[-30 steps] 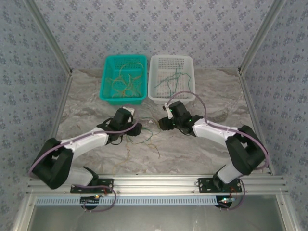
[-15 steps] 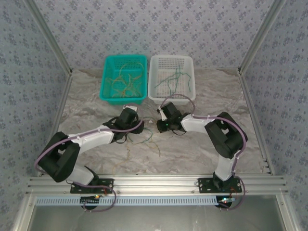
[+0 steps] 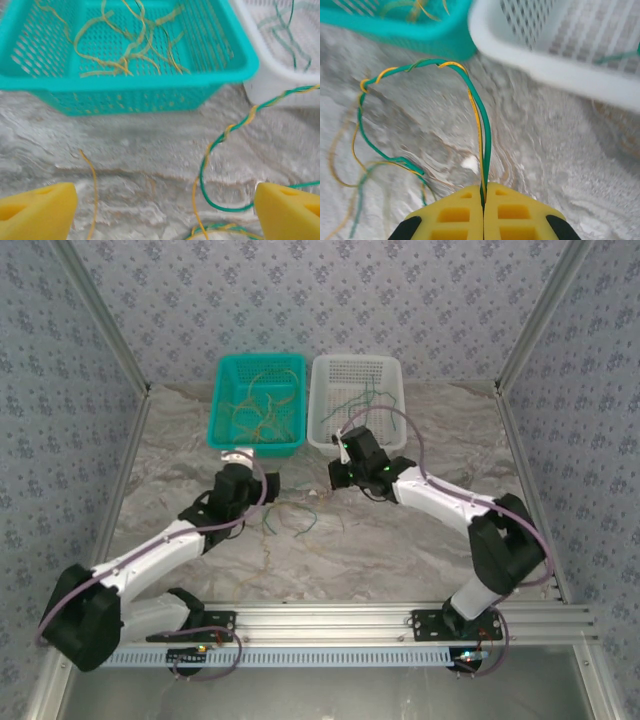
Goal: Untangle the cables
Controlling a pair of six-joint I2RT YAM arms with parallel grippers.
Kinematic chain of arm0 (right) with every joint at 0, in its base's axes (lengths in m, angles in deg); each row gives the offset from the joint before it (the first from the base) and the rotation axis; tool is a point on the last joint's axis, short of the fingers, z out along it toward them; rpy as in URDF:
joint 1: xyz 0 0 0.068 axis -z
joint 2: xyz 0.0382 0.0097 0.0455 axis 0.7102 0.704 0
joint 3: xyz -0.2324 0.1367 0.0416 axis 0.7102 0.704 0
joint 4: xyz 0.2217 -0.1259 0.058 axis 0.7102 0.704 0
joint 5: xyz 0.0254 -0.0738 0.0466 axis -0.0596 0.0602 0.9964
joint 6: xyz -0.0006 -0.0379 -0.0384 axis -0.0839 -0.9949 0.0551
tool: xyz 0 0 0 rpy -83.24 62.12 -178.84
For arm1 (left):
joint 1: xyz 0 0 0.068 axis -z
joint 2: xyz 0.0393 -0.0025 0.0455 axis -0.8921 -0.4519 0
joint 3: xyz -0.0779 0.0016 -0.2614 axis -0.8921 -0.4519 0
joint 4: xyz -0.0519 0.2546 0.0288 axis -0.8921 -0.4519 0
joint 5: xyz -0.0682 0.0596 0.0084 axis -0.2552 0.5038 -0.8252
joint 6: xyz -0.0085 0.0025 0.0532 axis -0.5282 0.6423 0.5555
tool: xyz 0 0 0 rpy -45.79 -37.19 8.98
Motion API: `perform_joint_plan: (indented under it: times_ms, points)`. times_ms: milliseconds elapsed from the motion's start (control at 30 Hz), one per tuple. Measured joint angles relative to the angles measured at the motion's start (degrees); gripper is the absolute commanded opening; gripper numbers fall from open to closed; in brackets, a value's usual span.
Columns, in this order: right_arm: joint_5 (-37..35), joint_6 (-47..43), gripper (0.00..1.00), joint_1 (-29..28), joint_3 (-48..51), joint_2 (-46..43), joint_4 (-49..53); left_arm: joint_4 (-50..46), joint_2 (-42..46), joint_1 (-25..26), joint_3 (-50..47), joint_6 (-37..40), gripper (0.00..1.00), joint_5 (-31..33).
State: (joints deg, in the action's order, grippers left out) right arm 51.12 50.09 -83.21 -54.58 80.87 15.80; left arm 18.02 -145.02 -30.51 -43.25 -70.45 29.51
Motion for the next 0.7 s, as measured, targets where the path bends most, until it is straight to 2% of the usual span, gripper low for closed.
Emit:
perform_joint_plan:
  times_ms: [233,300,367,700]
  points:
    - [1.6,-3.7,0.00,0.2,0.2,-9.4,-0.4,6.5,9.7,-8.4,-3.7,0.0,0.94,-9.3]
    - [2.0,-4.6,0.00,0.6,0.8,-12.1,-0.9,9.4,10.9,-9.9,-4.8,-0.1,0.89,-12.2]
    - [2.3,-5.0,0.00,1.1,1.4,-14.4,-1.4,12.8,11.7,-10.9,-6.7,-0.2,0.84,-14.9]
    - [7.5,-5.0,0.00,7.6,3.1,-21.2,-2.6,26.8,12.3,-11.3,-12.1,0.6,0.75,-27.7]
